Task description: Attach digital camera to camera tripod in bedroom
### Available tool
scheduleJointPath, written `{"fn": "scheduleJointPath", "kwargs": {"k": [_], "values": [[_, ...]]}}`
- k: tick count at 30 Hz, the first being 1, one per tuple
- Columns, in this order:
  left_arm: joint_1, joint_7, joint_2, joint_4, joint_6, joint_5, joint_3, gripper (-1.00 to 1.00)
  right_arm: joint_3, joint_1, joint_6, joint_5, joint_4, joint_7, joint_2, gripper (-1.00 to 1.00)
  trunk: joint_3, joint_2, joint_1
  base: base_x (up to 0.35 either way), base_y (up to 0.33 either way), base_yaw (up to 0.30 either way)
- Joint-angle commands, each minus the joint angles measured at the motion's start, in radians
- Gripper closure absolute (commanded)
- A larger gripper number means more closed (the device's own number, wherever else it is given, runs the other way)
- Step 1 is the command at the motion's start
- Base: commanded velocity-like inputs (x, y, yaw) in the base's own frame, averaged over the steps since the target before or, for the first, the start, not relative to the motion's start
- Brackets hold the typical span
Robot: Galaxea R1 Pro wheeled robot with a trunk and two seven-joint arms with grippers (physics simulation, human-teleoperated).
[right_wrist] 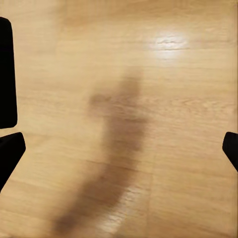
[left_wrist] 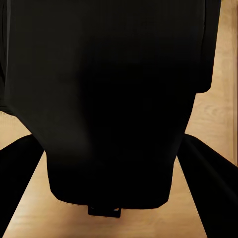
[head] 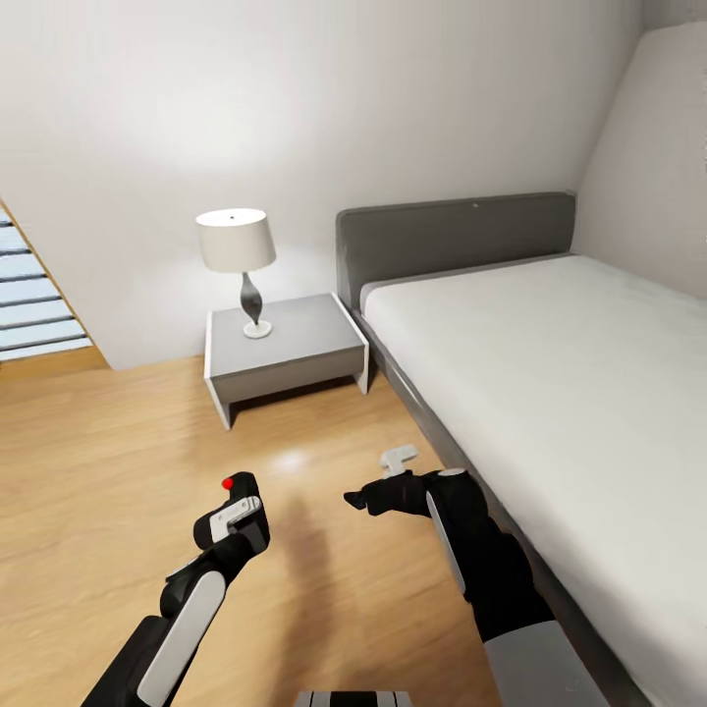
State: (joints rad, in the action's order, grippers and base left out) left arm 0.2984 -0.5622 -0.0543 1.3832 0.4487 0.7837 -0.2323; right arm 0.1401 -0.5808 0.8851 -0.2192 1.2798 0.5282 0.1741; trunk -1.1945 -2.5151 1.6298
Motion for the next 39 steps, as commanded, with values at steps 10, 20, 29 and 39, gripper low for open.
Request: {"fn": "scheduleJointPath", "kwargs": {"k": [10, 20, 29, 39], "values": [[0.001, -0.005, -0.002, 0.002, 0.001, 0.007, -0.006, 1.0, 0.001, -0.001, 0.004, -0.009, 0.0, 0.01, 0.0, -1.0, 0.038, 0.002, -0.005, 0.0, 0.0, 0.0], [0.001, -0.002, -0.002, 0.003, 0.001, 0.007, -0.008, 1.0, 0.0, -0.001, 0.004, -0.008, 0.0, 0.012, 0.0, -1.0, 0.077, 0.004, -0.009, 0.0, 0.0, 0.0], [0.001, 0.002, -0.002, 0.003, 0.001, 0.008, -0.009, 1.0, -0.001, -0.001, 0.004, -0.008, 0.0, 0.01, 0.0, -1.0, 0.111, 0.006, -0.013, 0.0, 0.0, 0.0], [0.001, 0.003, 0.0, 0.003, 0.002, 0.008, -0.009, 1.0, -0.003, -0.001, 0.007, -0.01, 0.001, 0.01, 0.0, -1.0, 0.15, 0.009, -0.018, 0.0, 0.0, 0.0]]}}
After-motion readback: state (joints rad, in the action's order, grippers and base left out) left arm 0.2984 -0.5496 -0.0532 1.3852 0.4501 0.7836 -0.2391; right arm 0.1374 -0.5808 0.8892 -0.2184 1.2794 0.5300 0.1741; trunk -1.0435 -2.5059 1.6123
